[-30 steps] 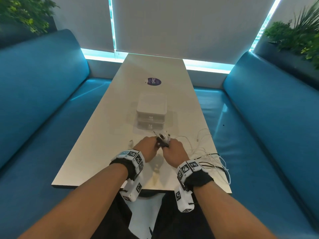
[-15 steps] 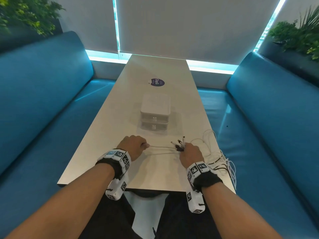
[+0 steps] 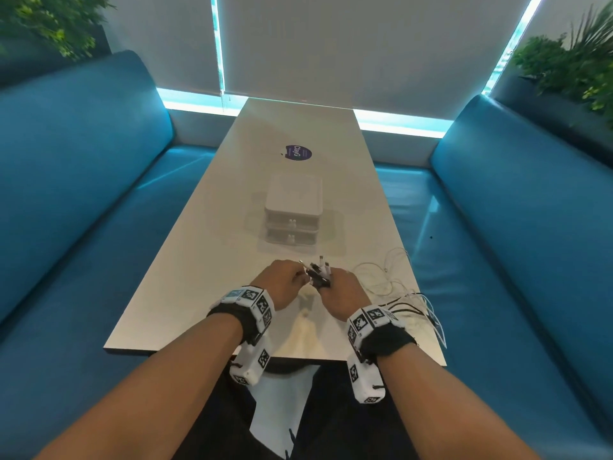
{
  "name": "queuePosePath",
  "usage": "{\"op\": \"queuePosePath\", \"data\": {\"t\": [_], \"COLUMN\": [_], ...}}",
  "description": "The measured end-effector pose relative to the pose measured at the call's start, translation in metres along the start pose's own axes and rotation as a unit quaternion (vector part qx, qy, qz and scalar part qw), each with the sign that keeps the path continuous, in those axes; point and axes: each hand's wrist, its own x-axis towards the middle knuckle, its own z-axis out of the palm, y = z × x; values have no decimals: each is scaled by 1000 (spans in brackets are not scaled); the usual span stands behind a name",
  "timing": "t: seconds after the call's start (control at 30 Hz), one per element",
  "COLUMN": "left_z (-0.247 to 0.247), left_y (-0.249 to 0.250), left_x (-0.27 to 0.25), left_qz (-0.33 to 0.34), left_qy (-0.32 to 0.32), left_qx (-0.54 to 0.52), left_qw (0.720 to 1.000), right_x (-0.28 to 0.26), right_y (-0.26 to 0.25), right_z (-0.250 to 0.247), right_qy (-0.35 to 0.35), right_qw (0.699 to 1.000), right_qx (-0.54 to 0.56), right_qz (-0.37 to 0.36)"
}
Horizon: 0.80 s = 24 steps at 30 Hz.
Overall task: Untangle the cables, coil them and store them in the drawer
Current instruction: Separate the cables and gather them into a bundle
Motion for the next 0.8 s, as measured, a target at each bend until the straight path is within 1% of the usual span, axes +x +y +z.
{"op": "queuePosePath", "data": {"t": [0.07, 0.13, 0.2, 0.27, 0.37, 0.43, 0.47, 0.5, 0.53, 0.6, 0.67, 0.73, 0.8], "left_z": [-2, -4, -6, -6, -3, -3, -4, -6, -9, -14, -17, -17, -17], "left_y": [-8, -16, -20, -22, -24, -22, -20, -17, -12, -2, 9, 17, 22], "left_x": [-2, -4, -6, -6, 0, 2, 3, 3, 2, -2, -4, -4, -5], "left_qz": [-9, -13, -2, 6, 1, 5, 9, 10, 10, 25, 47, 65, 75], "left_qy": [-7, -30, -52, -63, -58, -56, -43, -21, 5, 62, 86, 96, 118], "left_qx": [7, 23, 40, 57, 71, 98, 112, 104, 67, -48, -125, -158, -150], "left_qw": [1000, 999, 998, 996, 996, 994, 993, 994, 998, 997, 987, 981, 979], "right_x": [0, 0, -2, -4, -3, -2, -1, 0, 0, 1, 0, -1, -2], "right_y": [5, 15, 27, 32, 26, 19, 15, 12, 9, 1, -9, -17, -21], "right_z": [-2, -5, -11, -15, -20, -22, -24, -24, -23, -20, -16, -15, -15], "right_qy": [-1, 10, 23, 39, 80, 99, 99, 93, 84, 62, 42, 31, 28], "right_qw": [999, 996, 991, 988, 990, 990, 991, 993, 994, 998, 998, 997, 996], "right_qx": [-35, -66, -85, -89, -80, -72, -67, -62, -54, -30, -6, 11, 12], "right_qz": [13, 52, 98, 116, 89, 68, 59, 49, 37, -2, -47, -73, -81]}}
